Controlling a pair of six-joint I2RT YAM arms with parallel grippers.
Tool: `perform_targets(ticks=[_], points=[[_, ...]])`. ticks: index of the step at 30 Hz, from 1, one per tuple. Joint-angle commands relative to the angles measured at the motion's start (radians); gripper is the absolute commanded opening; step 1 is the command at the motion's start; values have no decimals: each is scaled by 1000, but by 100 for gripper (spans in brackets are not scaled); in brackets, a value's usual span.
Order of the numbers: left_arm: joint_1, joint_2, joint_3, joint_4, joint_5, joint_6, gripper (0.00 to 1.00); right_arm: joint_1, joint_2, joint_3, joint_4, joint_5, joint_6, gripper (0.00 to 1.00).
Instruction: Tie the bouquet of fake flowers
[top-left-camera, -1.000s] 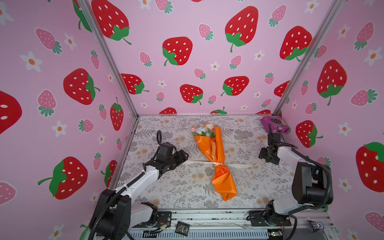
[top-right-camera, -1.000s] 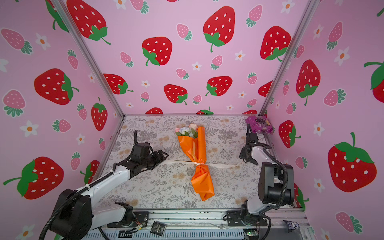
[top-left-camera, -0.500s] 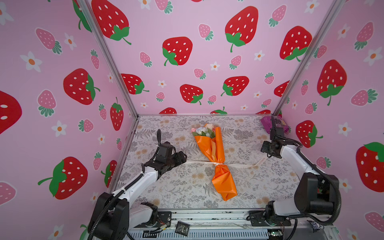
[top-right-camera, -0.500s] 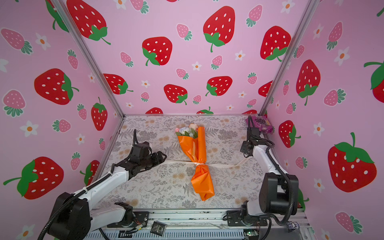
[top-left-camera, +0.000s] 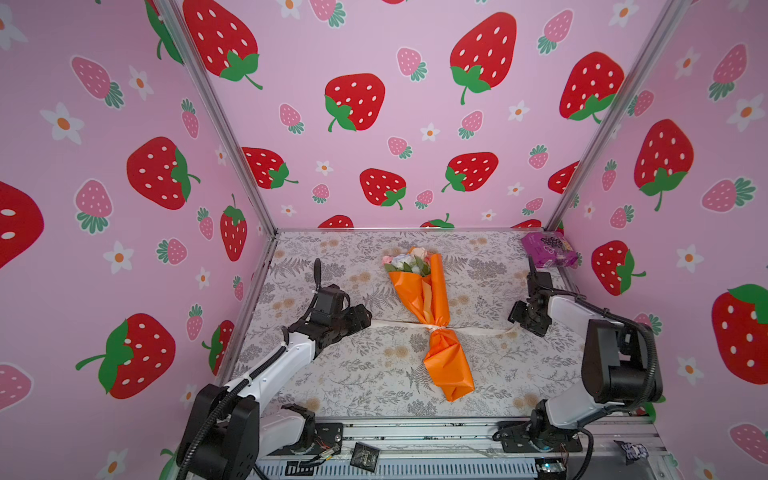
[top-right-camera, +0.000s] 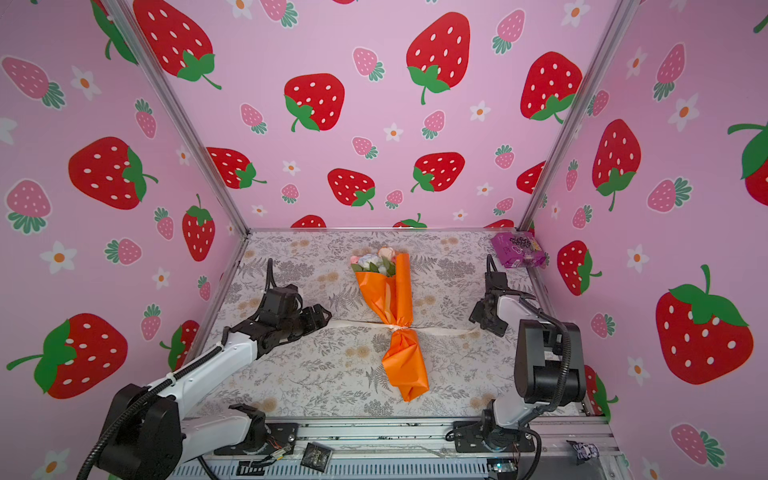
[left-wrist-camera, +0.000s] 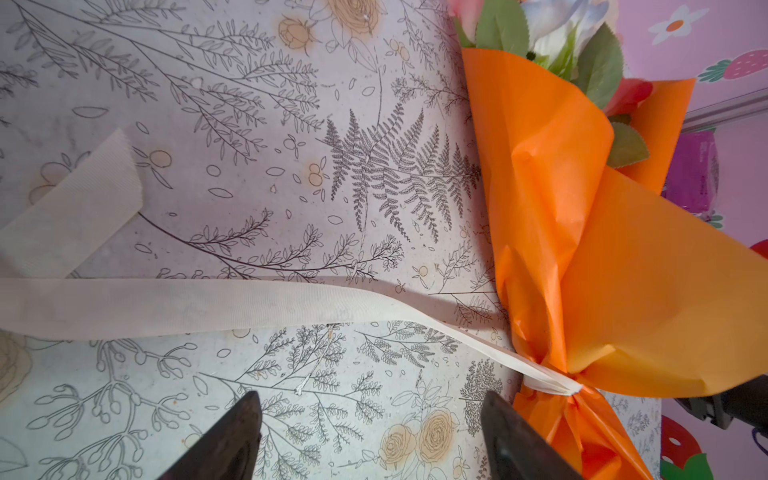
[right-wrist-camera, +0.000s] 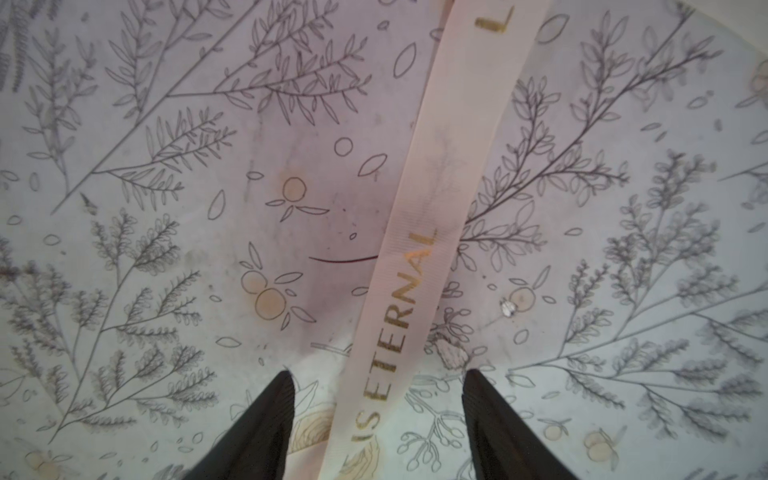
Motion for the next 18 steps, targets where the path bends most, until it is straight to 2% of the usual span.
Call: perform_targets(ticks=[1,4,7,9,12,14,15,18], points=[[7,29,53,-47,15,-16,84,5,20,-43,27,-3,32,60],[7,62,59,-66,41,-34,83,5,23,-77,57,-1,31,52],[7,81,51,-59,68,-61,83,4,30,-92,75,8,23,37],[7,93,44,-50,89,-80,83,4,28,-102,101,7,24,32],[8,105,42,-40,118,-108,83,5,38,-98,108,-4,21,19],[7,113,43,-34,141,-124,83,6,34,-99,135,-9,18,4],[8,115,44,-31,150,-136,83,6,23,-96,138,2,19,0],[8,123,34,-19,165,-177,83,6,-26,-90,144,50,17,0]])
